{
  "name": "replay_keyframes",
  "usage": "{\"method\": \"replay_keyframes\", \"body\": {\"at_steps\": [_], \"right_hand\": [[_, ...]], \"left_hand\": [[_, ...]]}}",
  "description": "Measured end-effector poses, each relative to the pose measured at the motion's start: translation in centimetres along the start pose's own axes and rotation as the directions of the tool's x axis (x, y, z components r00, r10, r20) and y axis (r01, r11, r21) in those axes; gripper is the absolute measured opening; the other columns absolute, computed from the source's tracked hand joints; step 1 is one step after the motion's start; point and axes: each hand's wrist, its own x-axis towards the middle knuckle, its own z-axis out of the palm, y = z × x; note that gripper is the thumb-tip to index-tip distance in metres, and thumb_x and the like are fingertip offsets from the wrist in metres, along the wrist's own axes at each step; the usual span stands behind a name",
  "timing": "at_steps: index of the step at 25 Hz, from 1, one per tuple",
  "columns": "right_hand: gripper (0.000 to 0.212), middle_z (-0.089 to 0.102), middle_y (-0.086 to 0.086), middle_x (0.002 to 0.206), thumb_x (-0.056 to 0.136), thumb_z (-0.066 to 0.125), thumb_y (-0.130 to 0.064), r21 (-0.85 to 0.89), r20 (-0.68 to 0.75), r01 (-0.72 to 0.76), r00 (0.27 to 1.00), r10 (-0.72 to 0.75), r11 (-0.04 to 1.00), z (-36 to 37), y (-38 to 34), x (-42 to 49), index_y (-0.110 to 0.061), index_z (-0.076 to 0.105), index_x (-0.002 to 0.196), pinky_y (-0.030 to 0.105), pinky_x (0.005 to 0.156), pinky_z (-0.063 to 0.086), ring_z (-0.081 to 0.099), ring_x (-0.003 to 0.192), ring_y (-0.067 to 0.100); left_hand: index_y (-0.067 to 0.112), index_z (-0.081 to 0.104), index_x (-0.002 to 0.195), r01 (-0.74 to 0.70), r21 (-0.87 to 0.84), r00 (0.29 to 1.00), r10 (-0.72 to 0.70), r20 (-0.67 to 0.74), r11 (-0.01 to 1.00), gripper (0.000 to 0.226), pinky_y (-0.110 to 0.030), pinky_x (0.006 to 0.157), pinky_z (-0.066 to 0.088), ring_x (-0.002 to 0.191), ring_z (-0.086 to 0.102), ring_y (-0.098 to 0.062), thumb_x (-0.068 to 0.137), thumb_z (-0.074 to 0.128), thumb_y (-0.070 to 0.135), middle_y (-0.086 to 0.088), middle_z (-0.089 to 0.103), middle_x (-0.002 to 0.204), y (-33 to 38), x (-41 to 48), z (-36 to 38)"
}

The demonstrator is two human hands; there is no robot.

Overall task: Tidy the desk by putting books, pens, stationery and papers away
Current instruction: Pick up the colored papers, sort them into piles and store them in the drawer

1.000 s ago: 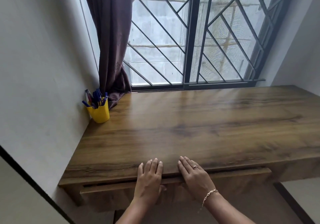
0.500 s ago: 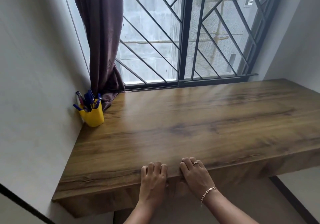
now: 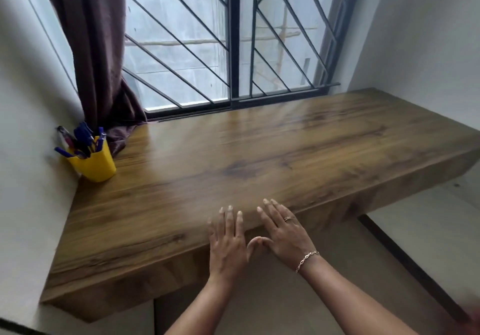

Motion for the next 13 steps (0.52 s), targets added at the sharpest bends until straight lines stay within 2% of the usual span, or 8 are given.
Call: {"method": "replay_keyframes", "body": {"at_steps": [1, 3, 7, 10, 13], "right_hand": [[0.067, 0.054, 0.012, 0.134, 0.081, 0.033, -0.059, -0.015, 0.013, -0.03, 0.999, 0.03, 0.999, -0.7, 0.6, -1.1, -0.014, 0.04, 0.13, 0.031, 0.111, 0.015, 0.034, 0.129, 0.022], [0.069, 0.052, 0.012, 0.136, 0.079, 0.034, -0.059, -0.03, 0.033, -0.085, 0.996, 0.086, 0.996, -1.8, 1.8, -3.9, -0.015, 0.036, 0.133, 0.032, 0.112, 0.012, 0.032, 0.131, 0.022], [0.069, 0.052, 0.013, 0.135, 0.08, 0.032, -0.06, -0.063, 0.03, -0.205, 0.978, 0.208, 0.977, -3.5, 4.0, -11.6, -0.015, 0.038, 0.132, 0.038, 0.107, 0.024, 0.045, 0.129, 0.026], [0.069, 0.051, 0.014, 0.136, 0.082, 0.032, -0.06, -0.111, 0.008, -0.272, 0.961, 0.275, 0.956, -4.3, 5.2, -18.6, -0.014, 0.036, 0.133, 0.041, 0.104, 0.026, 0.049, 0.127, 0.028], [0.069, 0.053, 0.014, 0.135, 0.079, 0.035, -0.059, -0.146, -0.02, -0.355, 0.934, 0.356, 0.923, -5.5, 5.7, -24.6, -0.015, 0.038, 0.132, 0.038, 0.104, 0.034, 0.042, 0.129, 0.027]], "left_hand": [[0.004, 0.063, 0.119, -0.042, -0.001, 0.999, 0.042, 0.022, 0.999, 0.084, -0.048, 0.111, 0.011, 0.128, 0.035, -0.034, 0.094, 0.004, 0.06, -0.021, 0.056, 0.13, 1.0, -0.3, 0.0], [0.003, 0.061, 0.122, -0.112, 0.005, 0.993, 0.111, 0.026, 0.994, 0.084, -0.046, 0.112, 0.007, 0.131, 0.03, -0.033, 0.094, 0.005, 0.06, -0.02, 0.053, 0.134, 3.3, -1.2, 0.2], [0.002, 0.058, 0.125, -0.187, -0.046, 0.982, 0.189, 0.032, 0.981, 0.084, -0.044, 0.112, 0.005, 0.133, 0.027, -0.032, 0.094, 0.004, 0.06, -0.02, 0.049, 0.138, 8.4, -4.4, 0.9], [0.002, 0.056, 0.127, -0.27, -0.075, 0.961, 0.273, 0.044, 0.96, 0.086, -0.045, 0.111, 0.009, 0.134, 0.026, -0.031, 0.093, 0.004, 0.062, -0.019, 0.048, 0.139, 12.9, -8.0, 1.8], [0.003, 0.054, 0.128, -0.332, -0.052, 0.942, 0.334, 0.026, 0.942, 0.083, -0.049, 0.108, 0.017, 0.134, 0.035, -0.033, 0.093, 0.008, 0.061, -0.019, 0.048, 0.139, 16.7, -11.1, 2.7]]}}
